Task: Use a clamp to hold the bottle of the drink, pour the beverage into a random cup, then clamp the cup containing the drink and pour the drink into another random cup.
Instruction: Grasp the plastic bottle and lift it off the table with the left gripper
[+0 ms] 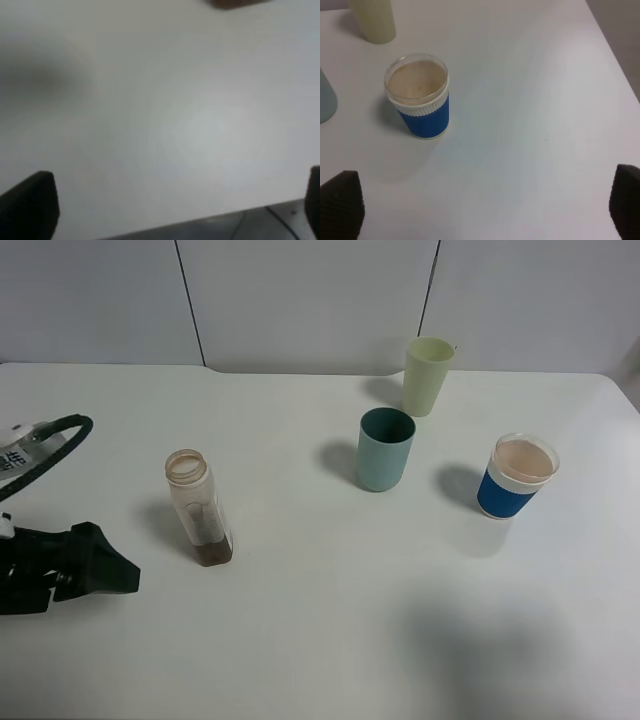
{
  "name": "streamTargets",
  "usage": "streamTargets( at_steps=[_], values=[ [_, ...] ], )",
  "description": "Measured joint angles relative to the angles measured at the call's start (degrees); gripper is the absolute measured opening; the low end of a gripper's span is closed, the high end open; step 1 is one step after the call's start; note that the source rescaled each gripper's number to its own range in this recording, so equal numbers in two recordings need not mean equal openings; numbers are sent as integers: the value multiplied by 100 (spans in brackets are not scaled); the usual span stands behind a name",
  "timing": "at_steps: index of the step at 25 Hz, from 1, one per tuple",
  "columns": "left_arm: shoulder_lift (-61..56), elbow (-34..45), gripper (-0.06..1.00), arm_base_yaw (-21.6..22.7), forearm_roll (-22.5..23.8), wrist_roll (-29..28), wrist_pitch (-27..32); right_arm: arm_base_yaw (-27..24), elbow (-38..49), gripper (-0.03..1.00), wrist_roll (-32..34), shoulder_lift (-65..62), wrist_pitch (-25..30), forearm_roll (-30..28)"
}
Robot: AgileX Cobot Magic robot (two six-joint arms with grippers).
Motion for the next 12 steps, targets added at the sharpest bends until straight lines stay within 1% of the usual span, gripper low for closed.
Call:
streamTargets(
  at_steps=[4,9,12],
  values=[
    [68,0,100,-551,-19,-136,-542,0,0,94,0,0,0,0],
    [563,197,100,-1003,-107,-174,-1158,0,0,94,0,0,0,0],
    [951,273,100,-1251,-239,-175,-1509,0,0,94,0,0,0,0]
  ],
)
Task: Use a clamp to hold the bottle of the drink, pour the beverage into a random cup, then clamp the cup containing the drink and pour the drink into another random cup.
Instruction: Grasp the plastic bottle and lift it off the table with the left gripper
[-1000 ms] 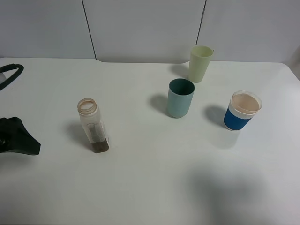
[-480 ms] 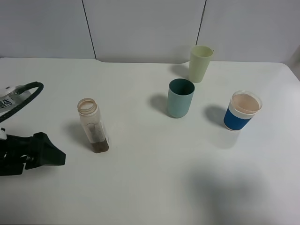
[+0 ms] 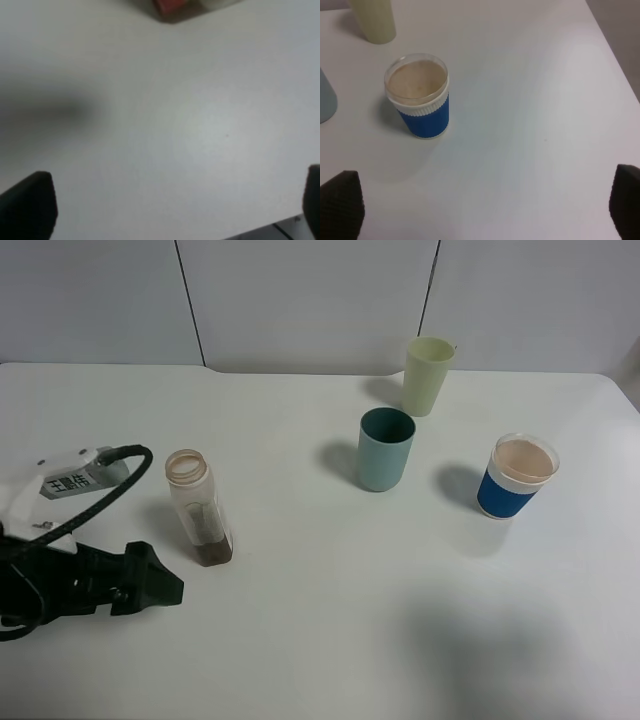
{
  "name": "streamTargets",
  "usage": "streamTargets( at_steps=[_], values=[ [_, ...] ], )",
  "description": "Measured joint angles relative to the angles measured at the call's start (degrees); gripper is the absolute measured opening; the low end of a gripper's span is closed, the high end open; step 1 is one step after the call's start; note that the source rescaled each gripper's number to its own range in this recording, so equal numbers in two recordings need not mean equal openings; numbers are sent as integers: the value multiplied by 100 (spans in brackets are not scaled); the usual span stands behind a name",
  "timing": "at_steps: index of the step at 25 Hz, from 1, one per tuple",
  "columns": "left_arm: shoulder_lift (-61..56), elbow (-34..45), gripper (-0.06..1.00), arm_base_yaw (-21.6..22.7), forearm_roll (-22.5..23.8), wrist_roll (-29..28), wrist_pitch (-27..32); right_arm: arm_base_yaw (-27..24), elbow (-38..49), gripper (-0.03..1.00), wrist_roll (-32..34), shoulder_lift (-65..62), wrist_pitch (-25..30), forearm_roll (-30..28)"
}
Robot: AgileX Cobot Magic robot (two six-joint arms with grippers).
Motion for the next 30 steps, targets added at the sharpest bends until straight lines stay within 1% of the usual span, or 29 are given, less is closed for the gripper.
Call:
streamTargets(
  at_steps=[5,8,9,10,12,14,17,19,24,27,30],
  values=[
    [487,0,100,-109,-120,126,-465,0,0,94,0,0,0,0],
    [625,0,100,-116,-269,378,-747,0,0,94,0,0,0,0],
    [688,23,100,-134,-357,595,-941,0,0,94,0,0,0,0],
    [704,68,100,-179,-446,674,-1092,0,0,94,0,0,0,0],
    [768,254,100,-332,-730,909,-1584,0,0,94,0,0,0,0],
    [864,432,100,-570,-1092,1211,-1993,0,0,94,0,0,0,0],
    [1124,624,100,-951,-1631,1693,-2756,0,0,94,0,0,0,0],
    [1375,689,100,-1236,-1974,1946,-3268,0,0,94,0,0,0,0],
    [2009,721,100,-1933,-2752,2588,-4338,0,0,94,0,0,0,0],
    [2385,723,100,-2270,-3056,2728,-4905,0,0,94,0,0,0,0],
    [2665,735,100,-2668,-3304,2731,-5503,0,0,94,0,0,0,0]
  ],
)
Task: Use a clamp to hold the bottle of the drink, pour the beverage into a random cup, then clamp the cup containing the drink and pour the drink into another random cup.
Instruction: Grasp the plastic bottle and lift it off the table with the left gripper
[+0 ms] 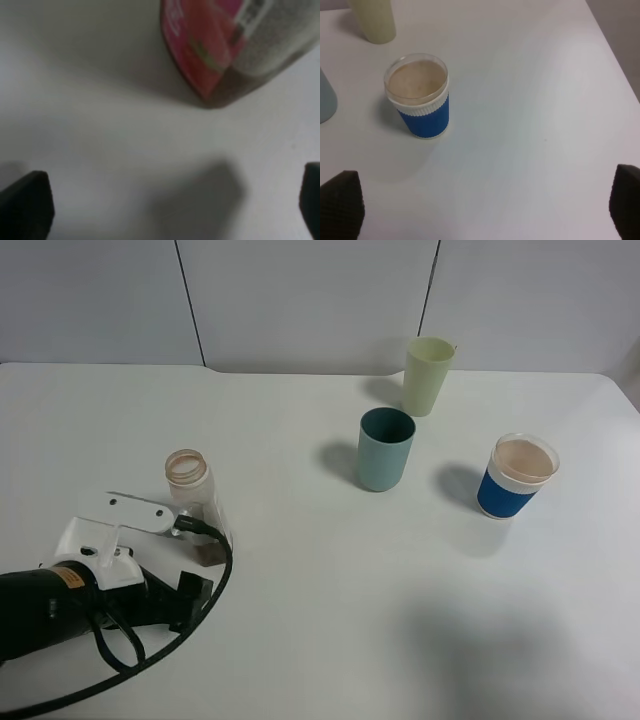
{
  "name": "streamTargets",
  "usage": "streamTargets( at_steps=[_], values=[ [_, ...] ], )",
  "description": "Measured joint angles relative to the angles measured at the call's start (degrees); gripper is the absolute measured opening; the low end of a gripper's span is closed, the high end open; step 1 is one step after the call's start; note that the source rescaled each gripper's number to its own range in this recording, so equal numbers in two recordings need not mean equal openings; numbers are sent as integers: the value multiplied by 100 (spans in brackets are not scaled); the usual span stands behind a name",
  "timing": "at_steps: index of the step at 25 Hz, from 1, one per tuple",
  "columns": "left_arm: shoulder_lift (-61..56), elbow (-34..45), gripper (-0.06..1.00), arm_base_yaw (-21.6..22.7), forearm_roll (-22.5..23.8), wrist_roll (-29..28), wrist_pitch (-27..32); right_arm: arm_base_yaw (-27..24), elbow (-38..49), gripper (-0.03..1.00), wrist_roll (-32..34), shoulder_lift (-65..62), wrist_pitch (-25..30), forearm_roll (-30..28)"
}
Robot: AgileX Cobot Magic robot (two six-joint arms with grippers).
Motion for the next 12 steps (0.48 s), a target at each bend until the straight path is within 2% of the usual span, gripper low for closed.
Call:
streamTargets(
  at_steps=[6,12],
  values=[
    [437,2,100,-922,-730,-331,-1084,0,0,94,0,0,0,0],
    [968,7,100,-1612,-753,-1114,-1911,0,0,94,0,0,0,0]
  ],
)
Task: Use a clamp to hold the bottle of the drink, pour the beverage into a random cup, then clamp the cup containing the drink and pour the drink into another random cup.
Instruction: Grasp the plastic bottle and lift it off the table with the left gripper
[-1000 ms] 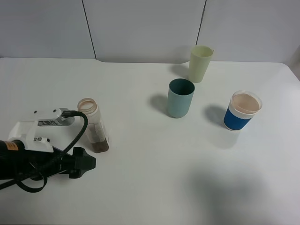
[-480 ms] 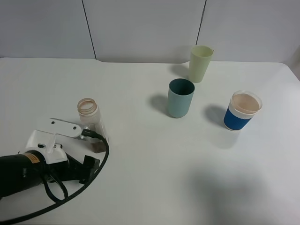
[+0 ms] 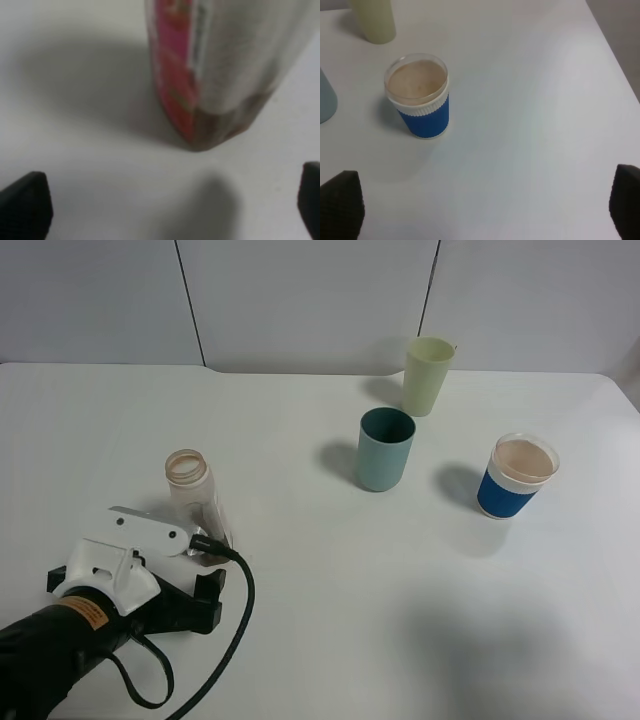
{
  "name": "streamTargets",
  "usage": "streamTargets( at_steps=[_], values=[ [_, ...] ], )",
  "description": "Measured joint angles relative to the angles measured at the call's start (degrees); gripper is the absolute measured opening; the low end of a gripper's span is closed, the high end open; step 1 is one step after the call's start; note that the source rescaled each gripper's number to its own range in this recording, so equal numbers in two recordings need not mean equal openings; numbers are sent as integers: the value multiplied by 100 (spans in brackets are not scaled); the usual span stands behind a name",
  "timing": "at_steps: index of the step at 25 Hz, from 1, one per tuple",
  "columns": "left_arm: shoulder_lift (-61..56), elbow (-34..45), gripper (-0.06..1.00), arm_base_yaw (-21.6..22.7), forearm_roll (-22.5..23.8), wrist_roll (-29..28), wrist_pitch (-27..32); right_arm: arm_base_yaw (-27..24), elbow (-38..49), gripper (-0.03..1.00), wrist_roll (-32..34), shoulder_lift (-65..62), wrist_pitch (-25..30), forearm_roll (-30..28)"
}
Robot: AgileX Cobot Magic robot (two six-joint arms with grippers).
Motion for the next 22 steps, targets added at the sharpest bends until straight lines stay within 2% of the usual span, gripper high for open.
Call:
streamTargets(
  at_steps=[4,9,15,22],
  values=[
    [383,0,100,-191,260,-588,-602,0,0,94,0,0,0,0],
    [956,0,100,-196,602,-1050,-1363,0,0,94,0,0,0,0],
    [1591,-225,100,-196,642,-1237,-1656,0,0,94,0,0,0,0],
    [1688,-438,100,-196,606,-1237,-1683,0,0,94,0,0,0,0]
  ],
)
